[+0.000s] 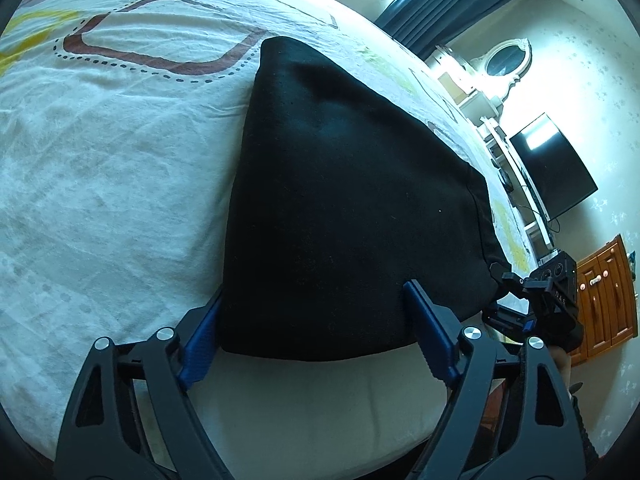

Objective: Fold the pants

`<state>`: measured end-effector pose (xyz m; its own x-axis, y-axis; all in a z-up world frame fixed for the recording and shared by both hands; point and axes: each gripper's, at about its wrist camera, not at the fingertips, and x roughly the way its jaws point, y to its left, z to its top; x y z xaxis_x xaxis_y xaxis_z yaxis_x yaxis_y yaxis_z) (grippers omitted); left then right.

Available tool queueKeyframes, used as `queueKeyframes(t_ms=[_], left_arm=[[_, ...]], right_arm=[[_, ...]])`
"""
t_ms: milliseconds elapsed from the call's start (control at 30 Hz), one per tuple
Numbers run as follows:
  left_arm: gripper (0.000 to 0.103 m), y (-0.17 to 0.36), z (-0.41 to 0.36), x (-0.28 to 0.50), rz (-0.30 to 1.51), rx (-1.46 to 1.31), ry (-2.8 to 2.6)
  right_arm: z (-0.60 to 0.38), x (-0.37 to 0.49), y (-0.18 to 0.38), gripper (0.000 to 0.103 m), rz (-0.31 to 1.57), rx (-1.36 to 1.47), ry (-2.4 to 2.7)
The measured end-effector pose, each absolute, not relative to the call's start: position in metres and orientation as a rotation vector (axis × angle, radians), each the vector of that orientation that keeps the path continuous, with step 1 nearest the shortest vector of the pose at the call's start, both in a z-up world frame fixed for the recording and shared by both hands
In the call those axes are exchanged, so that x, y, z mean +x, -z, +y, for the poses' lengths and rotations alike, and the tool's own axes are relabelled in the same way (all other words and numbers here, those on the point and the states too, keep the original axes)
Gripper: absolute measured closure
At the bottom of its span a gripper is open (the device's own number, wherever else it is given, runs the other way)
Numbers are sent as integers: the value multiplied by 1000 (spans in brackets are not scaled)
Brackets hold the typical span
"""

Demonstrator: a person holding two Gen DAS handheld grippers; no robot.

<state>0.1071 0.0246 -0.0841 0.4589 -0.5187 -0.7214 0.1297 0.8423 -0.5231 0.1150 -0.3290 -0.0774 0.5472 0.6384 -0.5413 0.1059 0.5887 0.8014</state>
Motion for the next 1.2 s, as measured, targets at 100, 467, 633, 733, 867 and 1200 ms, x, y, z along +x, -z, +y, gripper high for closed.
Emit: queueKeyframes(t_ms=[100,467,633,733,867,1200], left_arm=[[30,82,22,104,1011,-393,410],[51,72,16,100,996,-348,417],[56,70,20,102,1003,-358,428],[57,69,22,101,1005,-363,431],[58,68,26,100,1008,-371,433],[58,68,32,95,1022,-379,438]], right_arm=[[-328,114,77,51,955,916,-369],[-330,109,73,60,936,946,-366],[-338,106,74,62,932,951,-374],[-339,104,72,63,932,950,-379],[-341,103,69,64,933,951,-385],[-341,97,66,64,946,945,-392]])
